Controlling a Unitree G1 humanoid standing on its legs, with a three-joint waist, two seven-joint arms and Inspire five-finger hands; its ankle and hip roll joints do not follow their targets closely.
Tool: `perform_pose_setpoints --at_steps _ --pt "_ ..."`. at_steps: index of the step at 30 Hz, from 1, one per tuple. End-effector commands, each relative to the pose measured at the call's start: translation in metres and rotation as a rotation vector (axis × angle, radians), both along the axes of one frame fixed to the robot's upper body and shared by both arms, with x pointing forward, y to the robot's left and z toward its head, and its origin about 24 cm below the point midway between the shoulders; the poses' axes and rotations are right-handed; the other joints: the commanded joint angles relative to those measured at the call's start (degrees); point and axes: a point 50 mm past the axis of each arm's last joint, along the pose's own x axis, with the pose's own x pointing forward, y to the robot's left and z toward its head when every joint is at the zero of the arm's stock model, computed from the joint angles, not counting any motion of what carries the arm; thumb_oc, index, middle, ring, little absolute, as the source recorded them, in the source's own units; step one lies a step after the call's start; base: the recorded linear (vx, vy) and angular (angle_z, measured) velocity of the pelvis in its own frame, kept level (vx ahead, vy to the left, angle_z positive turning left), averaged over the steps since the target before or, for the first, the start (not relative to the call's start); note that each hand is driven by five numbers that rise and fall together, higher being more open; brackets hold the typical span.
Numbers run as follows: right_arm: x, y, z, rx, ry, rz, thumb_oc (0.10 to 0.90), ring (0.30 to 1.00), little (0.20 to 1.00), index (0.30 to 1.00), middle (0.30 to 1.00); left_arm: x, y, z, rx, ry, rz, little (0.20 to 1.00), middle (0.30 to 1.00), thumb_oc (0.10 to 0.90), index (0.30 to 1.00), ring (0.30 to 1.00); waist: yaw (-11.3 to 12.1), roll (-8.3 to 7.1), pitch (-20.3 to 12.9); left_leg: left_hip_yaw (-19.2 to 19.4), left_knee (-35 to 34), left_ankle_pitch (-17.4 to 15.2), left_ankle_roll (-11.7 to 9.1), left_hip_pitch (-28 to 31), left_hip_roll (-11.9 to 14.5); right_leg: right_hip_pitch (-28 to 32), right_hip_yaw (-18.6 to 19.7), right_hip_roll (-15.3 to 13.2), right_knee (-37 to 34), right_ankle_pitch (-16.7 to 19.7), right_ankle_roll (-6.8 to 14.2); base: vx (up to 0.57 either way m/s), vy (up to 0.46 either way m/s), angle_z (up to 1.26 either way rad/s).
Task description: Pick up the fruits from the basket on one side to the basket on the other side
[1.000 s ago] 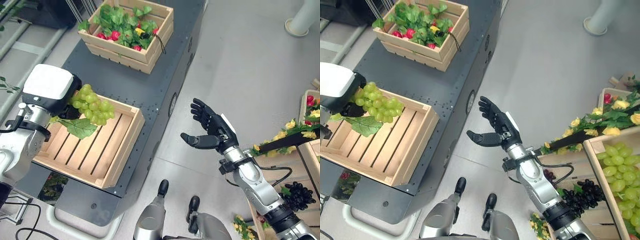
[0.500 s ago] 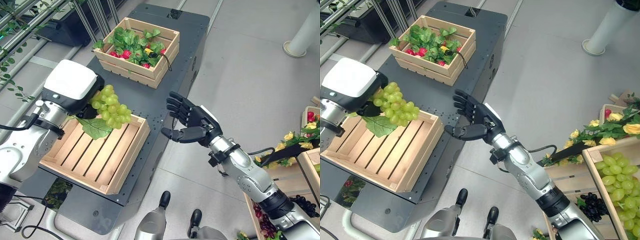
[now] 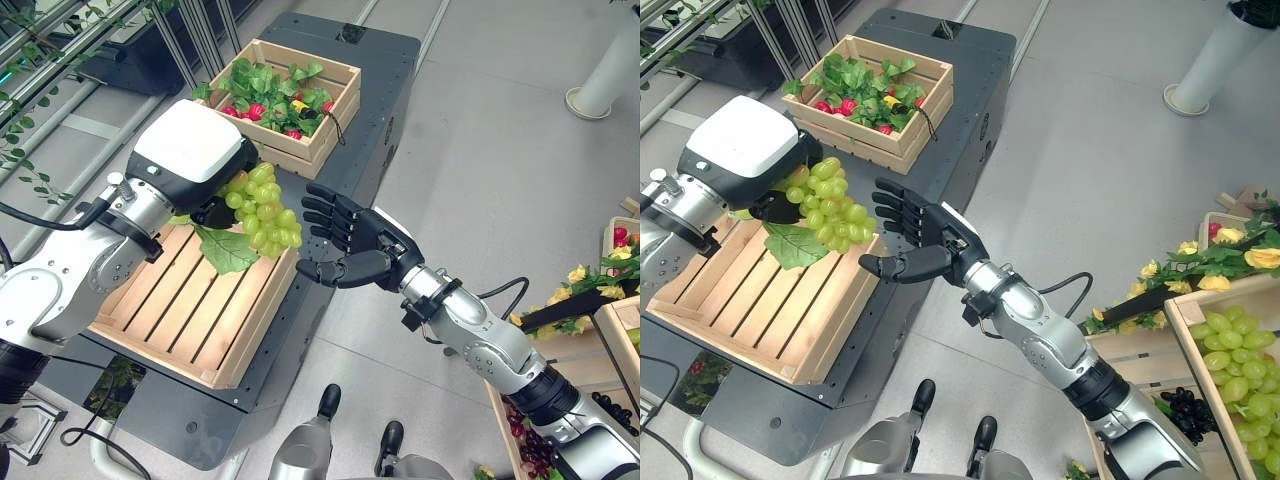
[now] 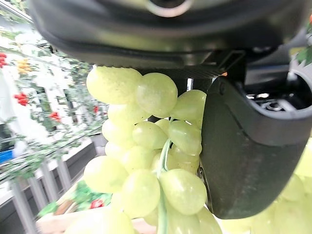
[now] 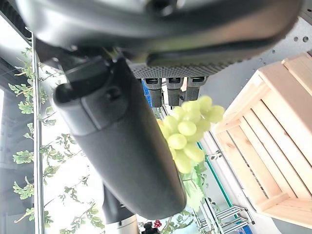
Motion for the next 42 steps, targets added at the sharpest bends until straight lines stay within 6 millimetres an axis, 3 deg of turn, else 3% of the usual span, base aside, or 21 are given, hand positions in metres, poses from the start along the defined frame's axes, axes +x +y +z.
perform_pose_setpoints --at_steps 1,8,21,32,37,38,39,40,42 --pt "-0.017 0.026 0.013 0.160 -0.031 0.082 0.800 0.900 0.900 0.900 0.900 0.005 -0.009 0.012 -0.124 -0.043 -0.056 0.300 0.300 0.400 0.300 0.300 -1.13 -0.52 -15.73 0.36 -0.54 -3.07 2.19 0.74 -3.76 -1.32 -0.48 -0.65 -1.50 4.12 0.63 0.00 0.000 0.00" --pt "-0.014 0.022 0.012 0.173 -0.019 0.013 0.800 0.900 0.900 0.900 0.900 0.000 -0.026 0.009 -0.130 -0.007 -0.138 0.300 0.300 0.400 0.300 0.300 -1.33 -0.43 -16.10 0.64 -0.54 -3.39 2.40 1.10 -3.90 -1.29 -0.13 -0.82 -1.67 4.46 0.92 0.00 0.000 0.00" --pt "-0.018 0.024 0.006 0.284 0.109 0.045 0.800 0.900 0.900 0.900 0.900 0.000 -0.036 0.007 -0.126 0.007 -0.186 0.300 0.300 0.400 0.300 0.300 -1.84 -0.29 -16.25 1.24 -0.54 -3.65 2.49 1.36 -3.96 -1.39 -0.20 -1.00 -1.64 4.62 1.14 0.00 0.000 0.00" --pt "-0.013 0.015 -0.009 0.103 0.052 -0.075 0.800 0.900 0.900 0.900 0.900 -0.005 -0.048 0.012 -0.187 -0.038 -0.276 0.300 0.300 0.400 0.300 0.300 -2.51 -0.47 -16.74 1.88 -0.54 -3.88 2.58 1.55 -3.89 -1.41 -0.09 -1.26 -1.83 4.87 1.35 0.00 0.003 0.01" --pt "-0.011 0.012 -0.011 0.114 0.081 -0.070 0.800 0.900 0.900 0.900 0.900 -0.009 -0.056 0.007 -0.231 0.018 -0.319 0.300 0.300 0.400 0.300 0.300 -2.53 -0.56 -16.73 1.85 -0.54 -4.02 2.58 1.69 -3.93 -1.26 -0.12 -1.33 -1.86 4.83 1.31 0.00 0.000 0.00" --pt "-0.010 0.012 -0.011 0.120 0.085 -0.070 0.521 0.481 0.481 0.481 0.481 -0.009 -0.057 0.004 -0.235 0.040 -0.331 0.300 0.300 0.400 0.300 0.300 -2.49 -0.57 -16.71 1.85 -0.54 -4.03 2.55 1.76 -3.91 -1.20 -0.23 -1.37 -1.86 4.84 1.32 0.00 0.000 0.00" --pt "-0.010 0.012 -0.011 0.122 0.086 -0.072 0.478 0.418 0.418 0.418 0.418 -0.009 -0.058 0.004 -0.233 0.044 -0.332 0.300 0.300 0.400 0.300 0.300 -2.48 -0.57 -16.73 1.81 -0.54 -4.05 2.57 1.79 -3.93 -1.18 -0.25 -1.37 -1.86 4.83 1.31 0.00 0.000 0.00" --pt "-0.010 0.012 -0.012 0.124 0.088 -0.077 0.400 0.300 0.300 0.300 0.300 -0.009 -0.059 0.002 -0.221 0.056 -0.335 0.300 0.300 0.400 0.300 0.300 -2.50 -0.55 -16.76 1.74 -0.54 -4.08 2.61 1.89 -3.99 -1.09 -0.22 -1.38 -1.86 4.82 1.30 0.00 0.000 0.00" --pt "-0.010 0.012 -0.013 0.127 0.095 -0.078 0.400 0.300 0.300 0.300 0.300 -0.009 -0.061 -0.001 -0.213 0.073 -0.337 0.300 0.300 0.400 0.300 0.300 -2.55 -0.49 -16.80 1.78 -0.54 -4.08 2.63 2.00 -3.99 -1.02 -0.19 -1.46 -1.84 4.85 1.34 0.00 0.000 0.00"
